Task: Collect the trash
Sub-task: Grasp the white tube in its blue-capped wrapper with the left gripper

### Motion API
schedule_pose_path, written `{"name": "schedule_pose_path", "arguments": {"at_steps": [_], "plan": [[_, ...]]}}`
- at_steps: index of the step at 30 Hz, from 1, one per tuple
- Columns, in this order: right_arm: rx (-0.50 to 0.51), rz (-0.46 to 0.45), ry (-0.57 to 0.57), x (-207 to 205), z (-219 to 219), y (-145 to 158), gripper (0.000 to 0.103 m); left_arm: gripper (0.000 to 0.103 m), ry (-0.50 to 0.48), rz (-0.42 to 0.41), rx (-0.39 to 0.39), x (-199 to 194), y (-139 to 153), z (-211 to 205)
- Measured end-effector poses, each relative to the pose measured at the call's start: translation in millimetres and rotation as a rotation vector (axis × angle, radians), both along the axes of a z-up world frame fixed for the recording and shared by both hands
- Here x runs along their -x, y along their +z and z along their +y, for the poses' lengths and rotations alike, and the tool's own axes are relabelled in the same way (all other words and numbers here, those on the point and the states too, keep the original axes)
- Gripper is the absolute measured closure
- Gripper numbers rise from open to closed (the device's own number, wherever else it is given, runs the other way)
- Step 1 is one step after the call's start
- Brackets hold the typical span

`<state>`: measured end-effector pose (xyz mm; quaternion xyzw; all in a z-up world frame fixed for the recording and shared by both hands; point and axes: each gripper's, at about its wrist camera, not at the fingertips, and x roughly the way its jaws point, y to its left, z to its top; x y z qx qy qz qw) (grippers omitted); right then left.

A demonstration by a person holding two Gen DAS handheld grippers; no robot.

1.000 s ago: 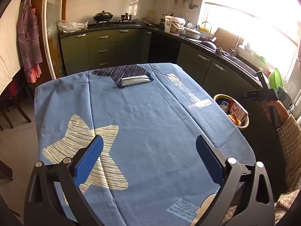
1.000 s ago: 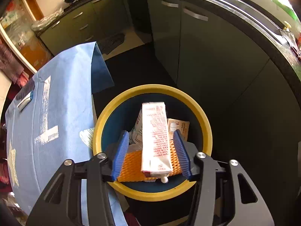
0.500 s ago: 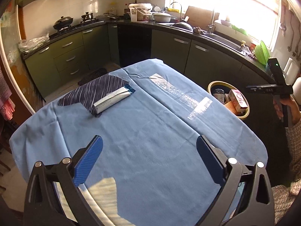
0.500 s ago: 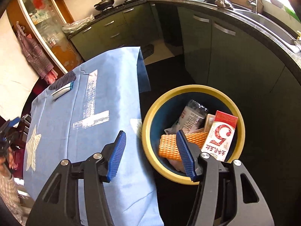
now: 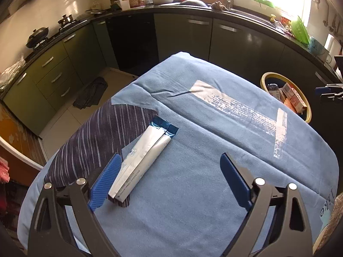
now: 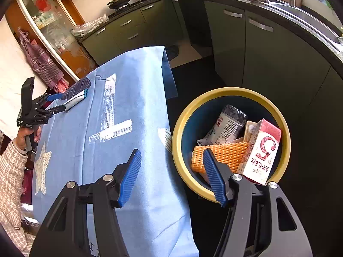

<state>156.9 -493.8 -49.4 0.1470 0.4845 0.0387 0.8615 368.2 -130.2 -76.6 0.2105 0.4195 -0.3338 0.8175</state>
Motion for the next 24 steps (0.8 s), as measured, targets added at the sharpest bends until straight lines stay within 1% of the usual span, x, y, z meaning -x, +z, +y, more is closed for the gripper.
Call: {"name": "schedule_pose_path", "arguments": {"at_steps": [1,4,9,15,19,23,24], "plan": [[-0.001,0.004,-0.002,0,0,-1,0.043,0.021,-0.009,0.004,-0.017,-3,-4,-4],[-0.002,0.012,-0.005,0,-1,-2,0.043,0.026,-0.024,0.021,-0.042,-13,-13,-9],[-0.004,0.021,-0.005,-1,1,-3,0.043,0.026,-0.021,0.021,-0.052,-27,-18,-3],[-0.005,0.029,0.011,-6,9,-4,0.043,0.027,-0.006,0.09,-0.026,-46,-28,8],[-0.008,0.026,0.021,-7,12,-2,0.043,0.036,-0.013,0.117,-0.029,-48,-35,9],[-0.01,0.027,0.024,-7,14,-1,0.043,0.041,-0.026,0.115,-0.039,-43,-39,5],[-0.01,0.028,0.025,-6,15,-1,0.043,0.044,-0.025,0.119,-0.036,-43,-39,5]]}}
